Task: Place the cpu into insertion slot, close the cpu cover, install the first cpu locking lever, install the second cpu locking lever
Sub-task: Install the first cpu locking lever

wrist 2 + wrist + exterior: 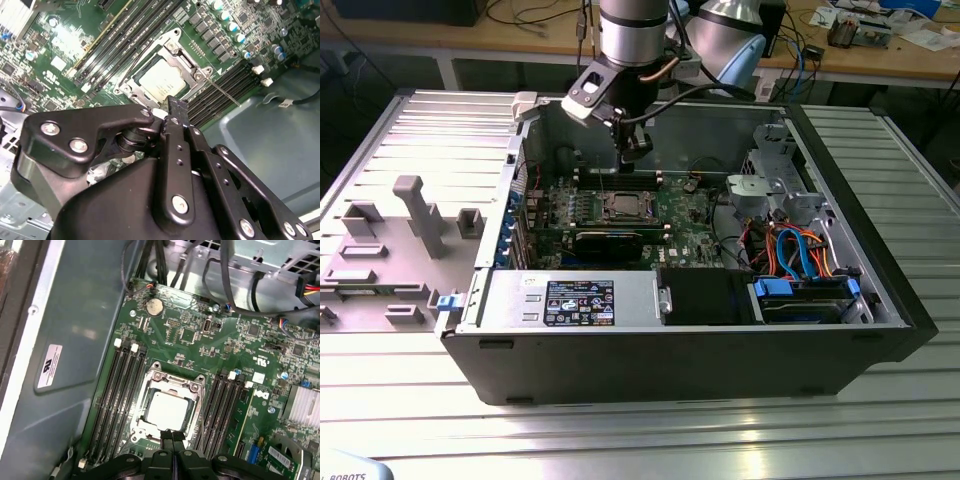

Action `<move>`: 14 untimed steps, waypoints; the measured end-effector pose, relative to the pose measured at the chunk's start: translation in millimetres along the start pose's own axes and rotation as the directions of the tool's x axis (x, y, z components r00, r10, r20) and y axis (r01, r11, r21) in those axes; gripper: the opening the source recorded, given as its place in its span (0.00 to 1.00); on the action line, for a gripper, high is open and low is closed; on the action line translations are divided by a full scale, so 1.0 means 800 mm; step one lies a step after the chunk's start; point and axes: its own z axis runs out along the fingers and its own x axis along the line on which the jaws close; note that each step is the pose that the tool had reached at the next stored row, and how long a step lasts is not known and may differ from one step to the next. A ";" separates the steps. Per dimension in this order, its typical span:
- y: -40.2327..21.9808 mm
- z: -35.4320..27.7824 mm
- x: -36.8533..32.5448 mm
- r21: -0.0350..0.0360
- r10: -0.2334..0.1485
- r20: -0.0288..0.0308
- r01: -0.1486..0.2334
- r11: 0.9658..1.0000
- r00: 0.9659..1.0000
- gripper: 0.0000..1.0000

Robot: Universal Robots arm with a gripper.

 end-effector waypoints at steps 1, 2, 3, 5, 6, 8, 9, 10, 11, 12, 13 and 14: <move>0.0000 0.0000 0.0000 0.000 -0.003 0.000 0.003 1.000 1.000 0.11; 0.0000 0.0000 0.0000 0.000 -0.004 0.000 0.004 1.000 1.000 0.11; 0.0000 0.0000 0.0000 0.000 -0.004 0.000 0.004 1.000 1.000 0.11; 0.0000 0.0000 0.0000 0.000 -0.004 0.000 0.004 1.000 1.000 0.11; 0.0000 0.0000 0.0000 0.000 -0.004 0.000 0.004 1.000 1.000 0.11; 0.0000 0.0000 0.0000 0.000 -0.004 0.000 0.004 1.000 1.000 0.11; 0.0000 0.0000 0.0000 0.000 -0.004 0.000 0.004 1.000 1.000 0.11; 0.0000 0.0000 0.0000 0.000 -0.004 0.000 0.004 1.000 1.000 0.11; 0.0000 0.0000 0.0000 0.000 -0.004 0.000 0.004 1.000 1.000 0.11; 0.0000 0.0000 0.0000 0.000 -0.004 0.000 0.004 1.000 1.000 0.11; 0.0000 0.0000 0.0000 0.000 -0.006 0.000 0.006 1.000 1.000 0.11; 0.0000 0.0000 0.0000 0.000 -0.008 0.000 0.008 1.000 1.000 0.11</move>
